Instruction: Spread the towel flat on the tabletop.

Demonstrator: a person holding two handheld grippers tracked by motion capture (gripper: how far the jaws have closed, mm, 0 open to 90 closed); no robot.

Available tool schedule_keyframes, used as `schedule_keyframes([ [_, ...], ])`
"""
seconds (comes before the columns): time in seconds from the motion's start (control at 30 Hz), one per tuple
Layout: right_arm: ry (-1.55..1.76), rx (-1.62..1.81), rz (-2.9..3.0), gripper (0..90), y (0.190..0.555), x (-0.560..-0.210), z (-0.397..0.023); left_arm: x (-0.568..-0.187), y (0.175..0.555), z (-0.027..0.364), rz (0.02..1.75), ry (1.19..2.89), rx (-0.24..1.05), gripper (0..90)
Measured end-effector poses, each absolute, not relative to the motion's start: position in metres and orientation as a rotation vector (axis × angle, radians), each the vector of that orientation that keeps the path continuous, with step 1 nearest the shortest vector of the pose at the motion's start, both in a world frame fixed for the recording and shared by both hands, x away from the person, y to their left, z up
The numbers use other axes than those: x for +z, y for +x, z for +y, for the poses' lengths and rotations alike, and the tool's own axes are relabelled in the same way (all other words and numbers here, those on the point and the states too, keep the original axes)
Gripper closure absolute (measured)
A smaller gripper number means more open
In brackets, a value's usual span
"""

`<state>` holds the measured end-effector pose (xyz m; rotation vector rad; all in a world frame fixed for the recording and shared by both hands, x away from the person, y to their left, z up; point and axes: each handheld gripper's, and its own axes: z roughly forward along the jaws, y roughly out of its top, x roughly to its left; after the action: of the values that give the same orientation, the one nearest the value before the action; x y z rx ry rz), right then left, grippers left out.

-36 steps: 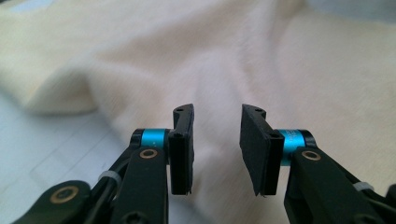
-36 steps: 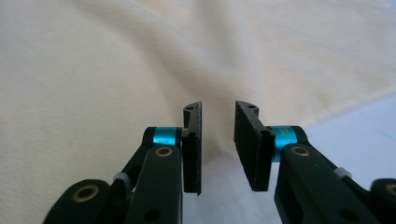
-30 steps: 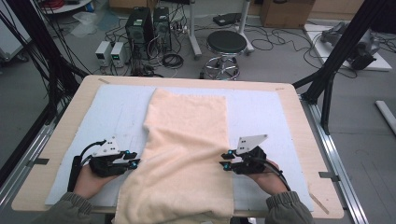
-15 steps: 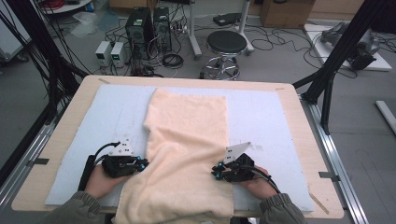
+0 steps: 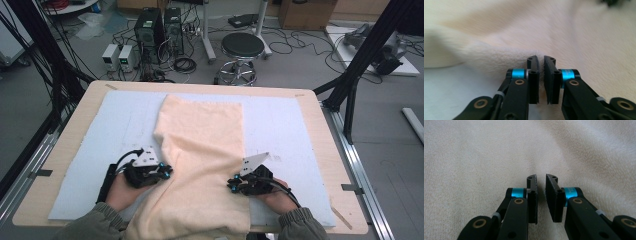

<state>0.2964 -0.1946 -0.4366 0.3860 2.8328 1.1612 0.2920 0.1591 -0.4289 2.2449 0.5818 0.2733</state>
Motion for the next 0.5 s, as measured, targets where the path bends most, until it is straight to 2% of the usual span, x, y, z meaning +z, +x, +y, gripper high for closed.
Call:
schedule_keyframes([
  [0.1,0.374,1.160,2.825,77.9,0.296,-0.436,-0.195,-0.425,0.294,0.163,0.579,2.196,0.229,75.7],
  [0.23,0.374,1.209,2.785,77.3,0.297,-0.430,-0.199,-0.415,0.294,0.180,0.585,2.134,0.251,73.3],
  [0.5,0.415,1.225,2.736,75.1,0.300,-0.425,-0.205,-0.409,0.298,0.210,0.658,2.077,0.303,77.9],
])
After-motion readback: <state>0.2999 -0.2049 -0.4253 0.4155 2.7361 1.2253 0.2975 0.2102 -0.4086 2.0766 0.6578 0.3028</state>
